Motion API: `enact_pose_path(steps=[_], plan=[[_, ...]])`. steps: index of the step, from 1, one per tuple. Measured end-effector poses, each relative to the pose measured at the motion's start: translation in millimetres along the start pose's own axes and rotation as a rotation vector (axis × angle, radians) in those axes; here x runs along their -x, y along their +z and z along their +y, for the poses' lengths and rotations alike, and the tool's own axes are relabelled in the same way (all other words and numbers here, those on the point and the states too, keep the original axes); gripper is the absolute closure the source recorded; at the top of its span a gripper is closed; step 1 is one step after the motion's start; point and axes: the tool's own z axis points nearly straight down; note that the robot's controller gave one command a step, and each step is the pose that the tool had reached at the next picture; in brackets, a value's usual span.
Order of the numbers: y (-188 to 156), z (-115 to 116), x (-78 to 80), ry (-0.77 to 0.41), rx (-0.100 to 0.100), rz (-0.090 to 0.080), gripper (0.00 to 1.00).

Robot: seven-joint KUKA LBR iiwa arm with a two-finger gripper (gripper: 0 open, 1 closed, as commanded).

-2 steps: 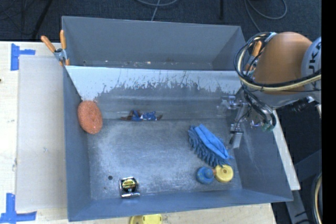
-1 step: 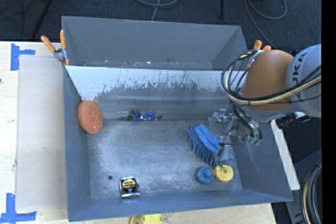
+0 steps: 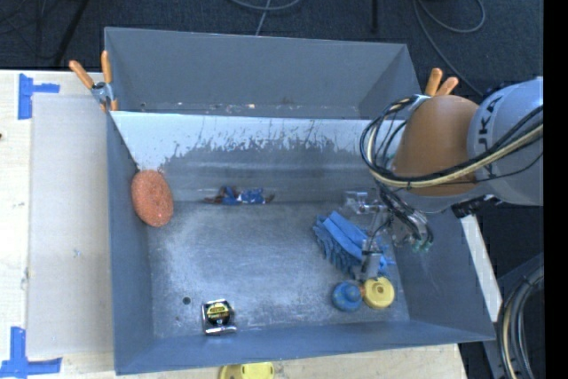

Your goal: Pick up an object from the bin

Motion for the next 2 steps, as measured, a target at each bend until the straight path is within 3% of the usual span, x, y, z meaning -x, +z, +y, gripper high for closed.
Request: enact_pose_path(steps=[1,2], plan=[[7.3,15.6,17.2,0.14,0.0,-0.005,1.0],[7.3,15.8,17.2,0.138,0.0,-0.005,1.0]])
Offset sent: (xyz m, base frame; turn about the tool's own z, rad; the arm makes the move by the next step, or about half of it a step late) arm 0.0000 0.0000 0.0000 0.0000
